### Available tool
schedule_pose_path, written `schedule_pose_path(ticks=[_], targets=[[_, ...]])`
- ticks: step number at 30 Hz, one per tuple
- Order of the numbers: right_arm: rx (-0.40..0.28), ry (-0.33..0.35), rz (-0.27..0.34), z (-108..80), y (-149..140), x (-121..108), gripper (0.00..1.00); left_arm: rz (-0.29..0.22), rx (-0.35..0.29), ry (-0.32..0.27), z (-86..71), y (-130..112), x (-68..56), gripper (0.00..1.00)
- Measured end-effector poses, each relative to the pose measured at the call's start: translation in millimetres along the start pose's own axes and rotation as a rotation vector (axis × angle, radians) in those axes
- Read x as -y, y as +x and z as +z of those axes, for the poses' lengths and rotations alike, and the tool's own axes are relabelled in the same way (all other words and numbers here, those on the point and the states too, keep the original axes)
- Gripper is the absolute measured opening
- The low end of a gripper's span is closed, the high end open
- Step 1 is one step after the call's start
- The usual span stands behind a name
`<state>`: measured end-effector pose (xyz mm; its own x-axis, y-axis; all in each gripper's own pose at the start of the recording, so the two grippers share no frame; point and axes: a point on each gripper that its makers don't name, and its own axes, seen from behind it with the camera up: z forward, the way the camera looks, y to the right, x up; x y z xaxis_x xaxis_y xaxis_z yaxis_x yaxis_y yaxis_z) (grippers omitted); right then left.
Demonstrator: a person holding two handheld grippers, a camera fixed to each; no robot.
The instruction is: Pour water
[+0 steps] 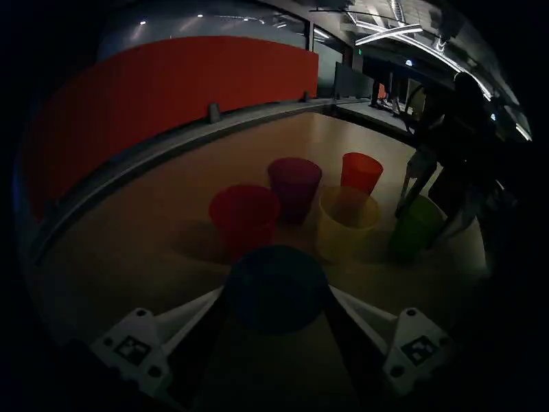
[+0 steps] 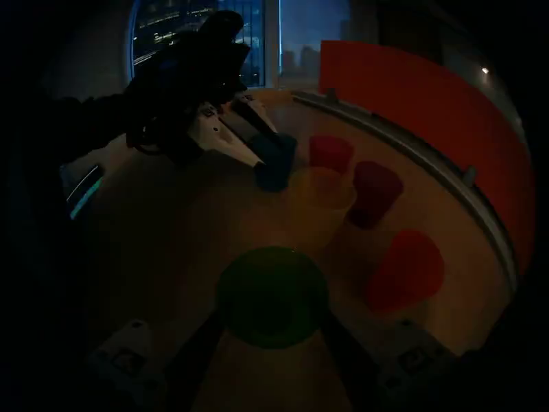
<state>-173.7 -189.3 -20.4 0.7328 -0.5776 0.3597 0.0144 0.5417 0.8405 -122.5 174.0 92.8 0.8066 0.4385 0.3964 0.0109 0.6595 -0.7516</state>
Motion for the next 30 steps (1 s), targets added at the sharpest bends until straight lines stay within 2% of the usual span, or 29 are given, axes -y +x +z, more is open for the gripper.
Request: schedule_pose_path(ticks=[4, 18, 30], targets=[[0.001, -0.002, -0.003, -0.2, 0, 0, 0.99, 0.0, 0.002, 0.002, 0.6, -1, -0.2, 0.87], [-0.024, -0.007, -0.008, -1.9, 5, 1, 0.99, 0.002, 0.001, 0.01, -2.6, -1, 0.2, 0.86], [-0.076, -0.021, -0.008, -14.7, 19, 4, 0.99, -0.026, -0.066, 0.018, -24.1, 20, -5.2, 0.86]])
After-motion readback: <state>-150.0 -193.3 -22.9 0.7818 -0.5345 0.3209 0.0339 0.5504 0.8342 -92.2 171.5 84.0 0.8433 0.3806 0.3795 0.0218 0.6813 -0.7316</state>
